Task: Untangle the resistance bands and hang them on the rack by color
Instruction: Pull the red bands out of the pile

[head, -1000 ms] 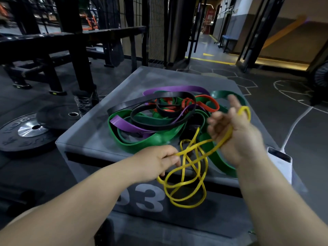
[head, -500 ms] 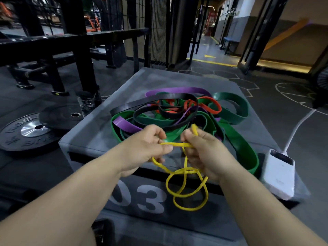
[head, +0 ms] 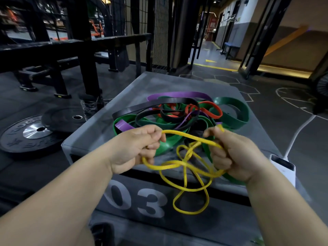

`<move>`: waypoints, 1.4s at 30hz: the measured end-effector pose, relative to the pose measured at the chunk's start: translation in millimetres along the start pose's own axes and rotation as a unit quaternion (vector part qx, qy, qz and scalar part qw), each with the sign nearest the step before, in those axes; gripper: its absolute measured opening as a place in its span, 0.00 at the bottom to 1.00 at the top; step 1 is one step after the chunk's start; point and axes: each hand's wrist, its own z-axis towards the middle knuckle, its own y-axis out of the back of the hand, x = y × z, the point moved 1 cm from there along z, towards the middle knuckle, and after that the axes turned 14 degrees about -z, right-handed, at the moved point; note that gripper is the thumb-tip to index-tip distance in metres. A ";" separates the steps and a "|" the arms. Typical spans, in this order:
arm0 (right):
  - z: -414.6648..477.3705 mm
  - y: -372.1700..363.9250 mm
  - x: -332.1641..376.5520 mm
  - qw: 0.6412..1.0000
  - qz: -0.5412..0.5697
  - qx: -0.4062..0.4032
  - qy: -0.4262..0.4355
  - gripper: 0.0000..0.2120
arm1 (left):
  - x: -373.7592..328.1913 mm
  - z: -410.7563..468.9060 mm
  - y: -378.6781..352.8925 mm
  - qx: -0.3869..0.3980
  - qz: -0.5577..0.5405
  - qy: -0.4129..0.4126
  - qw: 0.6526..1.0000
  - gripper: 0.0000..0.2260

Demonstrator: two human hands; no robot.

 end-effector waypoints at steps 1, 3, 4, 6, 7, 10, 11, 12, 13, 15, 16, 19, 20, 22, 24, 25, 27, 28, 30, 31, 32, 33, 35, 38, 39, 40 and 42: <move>0.1 -0.7 -3.7 0.999 -0.031 0.030 -0.013 0.14 | -2.9 -1.0 -1.5 -0.016 0.053 -0.013 0.998 0.09; -0.8 -5.0 -8.0 0.993 -0.077 0.083 -0.031 0.17 | -6.8 -4.9 -5.3 -0.014 0.165 -0.038 0.985 0.12; -1.3 -7.6 -9.1 0.991 -0.078 0.101 -0.041 0.17 | -7.5 -7.9 -7.9 0.009 0.204 -0.045 0.978 0.12; -2.6 -14.6 -9.5 0.989 -0.050 0.130 -0.054 0.17 | -6.8 -14.7 -16.7 0.066 0.267 -0.051 0.960 0.11; -3.4 -18.9 -9.8 0.987 -0.030 0.145 -0.058 0.17 | -5.1 -16.2 -20.8 0.083 0.306 -0.055 0.947 0.10; -3.8 -33.9 -16.0 0.980 0.008 0.189 -0.066 0.16 | 0.3 -13.9 -29.1 0.076 0.382 -0.077 0.918 0.07; -3.5 -39.1 -18.8 0.978 0.006 0.200 -0.065 0.16 | 1.0 -13.1 -30.7 0.077 0.368 -0.079 0.923 0.06; -3.5 -44.0 -20.7 0.976 -0.004 0.206 -0.064 0.17 | 2.3 -11.9 -31.4 0.077 0.344 -0.084 0.932 0.06; -3.5 -47.8 -22.2 0.975 -0.017 0.212 -0.061 0.18 | 2.9 -11.0 -31.3 0.069 0.327 -0.093 0.938 0.05; -3.5 -54.0 -23.5 0.972 -0.024 0.226 -0.056 0.23 | 2.3 -9.9 -29.1 0.039 0.337 -0.125 0.932 0.04; -2.8 -56.0 -24.2 0.972 -0.019 0.228 -0.055 0.25 | 2.6 -9.0 -28.0 0.029 0.346 -0.144 0.927 0.04; 0.5 -57.1 -25.9 0.974 -0.004 0.226 -0.031 0.28 | 3.6 -5.9 -28.4 0.018 0.339 -0.191 0.921 0.03; 1.1 -57.4 -25.2 0.973 0.000 0.230 -0.021 0.28 | 4.2 -4.0 -27.7 0.010 0.335 -0.209 0.919 0.03; 1.4 -57.2 -23.6 0.972 0.003 0.233 -0.011 0.28 | 6.0 0.4 -25.3 -0.010 0.331 -0.233 0.914 0.04; 1.9 -56.9 -22.2 0.974 0.004 0.228 -0.001 0.29 | 7.9 4.3 -23.4 -0.028 0.332 -0.243 0.911 0.05; 2.5 -56.3 -22.1 0.974 0.007 0.225 0.004 0.29 | 8.8 5.9 -22.9 -0.040 0.327 -0.246 0.911 0.05; 4.3 -54.8 -22.7 0.975 0.024 0.221 0.009 0.26 | 9.9 8.6 -21.7 -0.073 0.317 -0.258 0.910 0.03; 5.4 -52.9 -23.4 0.973 0.039 0.227 0.010 0.25 | 9.8 9.4 -21.9 -0.086 0.313 -0.264 0.908 0.03; 6.7 -48.7 -24.0 0.963 0.070 0.258 0.014 0.23 | 9.5 11.1 -21.7 -0.102 0.305 -0.273 0.907 0.03; 7.0 -46.9 -24.1 0.956 0.083 0.279 0.016 0.23 | 9.5 12.1 -21.6 -0.107 0.300 -0.272 0.908 0.03; 6.8 -45.2 -24.1 0.949 0.091 0.300 0.016 0.23 | 9.7 13.1 -21.6 -0.109 0.296 -0.269 0.910 0.04; 6.5 -43.9 -24.2 0.943 0.093 0.318 0.013 0.23 | 9.8 14.0 -21.9 -0.108 0.293 -0.265 0.912 0.04; 6.3 -42.4 -24.8 0.933 0.092 0.347 0.004 0.23 | 11.1 16.8 -22.7 -0.100 0.288 -0.259 0.917 0.03; 6.7 -40.5 -24.9 0.920 0.110 0.376 0.005 0.23 | 13.5 19.3 -24.3 -0.062 0.239 -0.217 0.944 0.06; 6.6 -40.1 -24.6 0.918 0.114 0.379 0.007 0.22 | 14.8 19.1 -25.2 -0.039 0.217 -0.190 0.957 0.07; 6.3 -39.9 -24.5 0.919 0.114 0.378 0.006 0.22 | 15.9 17.8 -26.6 -0.016 0.204 -0.162 0.965 0.08; 5.4 -39.8 -23.8 0.924 0.109 0.366 -0.006 0.22 | 16.5 15.4 -29.0 0.008 0.203 -0.122 0.971 0.08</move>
